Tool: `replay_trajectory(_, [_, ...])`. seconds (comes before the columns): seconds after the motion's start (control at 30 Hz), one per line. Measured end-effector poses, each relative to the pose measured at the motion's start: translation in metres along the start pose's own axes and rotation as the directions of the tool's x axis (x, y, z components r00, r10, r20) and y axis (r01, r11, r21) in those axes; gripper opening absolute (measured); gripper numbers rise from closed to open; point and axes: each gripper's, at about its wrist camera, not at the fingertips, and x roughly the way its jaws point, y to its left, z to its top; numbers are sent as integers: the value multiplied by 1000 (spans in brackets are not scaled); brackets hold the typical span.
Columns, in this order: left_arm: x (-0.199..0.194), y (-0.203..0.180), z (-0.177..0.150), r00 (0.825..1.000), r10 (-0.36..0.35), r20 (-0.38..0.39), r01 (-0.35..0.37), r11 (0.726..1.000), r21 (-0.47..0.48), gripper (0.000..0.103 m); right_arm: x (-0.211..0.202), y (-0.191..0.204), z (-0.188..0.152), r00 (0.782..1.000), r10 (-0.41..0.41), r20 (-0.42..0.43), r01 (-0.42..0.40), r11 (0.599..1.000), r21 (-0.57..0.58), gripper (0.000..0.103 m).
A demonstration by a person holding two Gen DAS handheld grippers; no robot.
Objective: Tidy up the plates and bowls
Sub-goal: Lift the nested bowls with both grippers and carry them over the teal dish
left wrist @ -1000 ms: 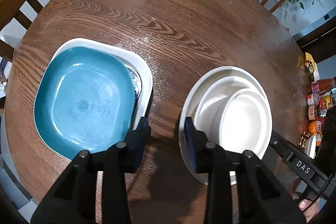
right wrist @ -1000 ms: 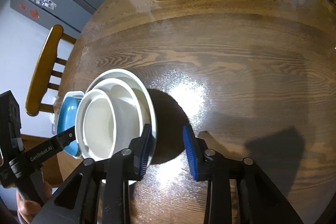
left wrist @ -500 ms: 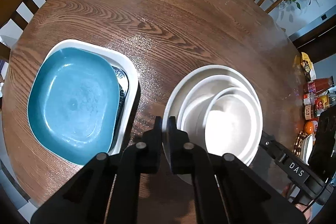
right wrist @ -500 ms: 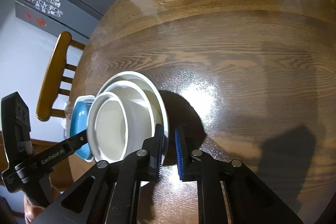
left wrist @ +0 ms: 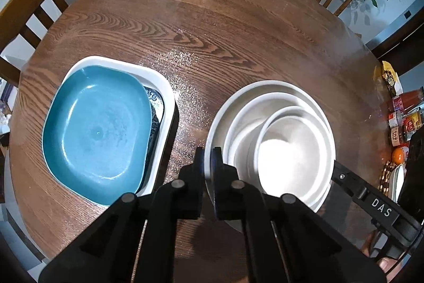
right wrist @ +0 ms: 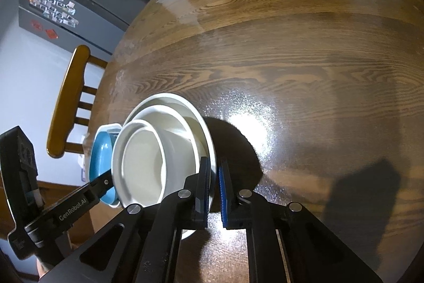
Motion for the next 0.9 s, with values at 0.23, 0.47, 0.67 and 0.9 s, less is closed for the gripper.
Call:
replay_trajectory(0.23, [-13, -6, -1, 999, -1, 54, -1, 1000, 27, 1, -17, 8, -2, 999, -11, 49, 12, 1000, -25, 10])
replay_trajectory(0.47, [-21, -6, -5, 996, -10, 85, 6, 999, 44, 1, -28, 11, -7, 998, -10, 68, 12, 999, -31, 10])
replay_trajectory(0.67, [-31, -3, -7, 994, -15, 112, 10, 999, 46, 1, -33, 20, -11, 997, -11, 81, 14, 999, -44, 10])
replay_trajectory(0.9, [-47, 14, -6, 989, -18, 145, 14, 999, 32, 1, -36, 44, -12, 996, -4, 92, 11, 996, -85, 10])
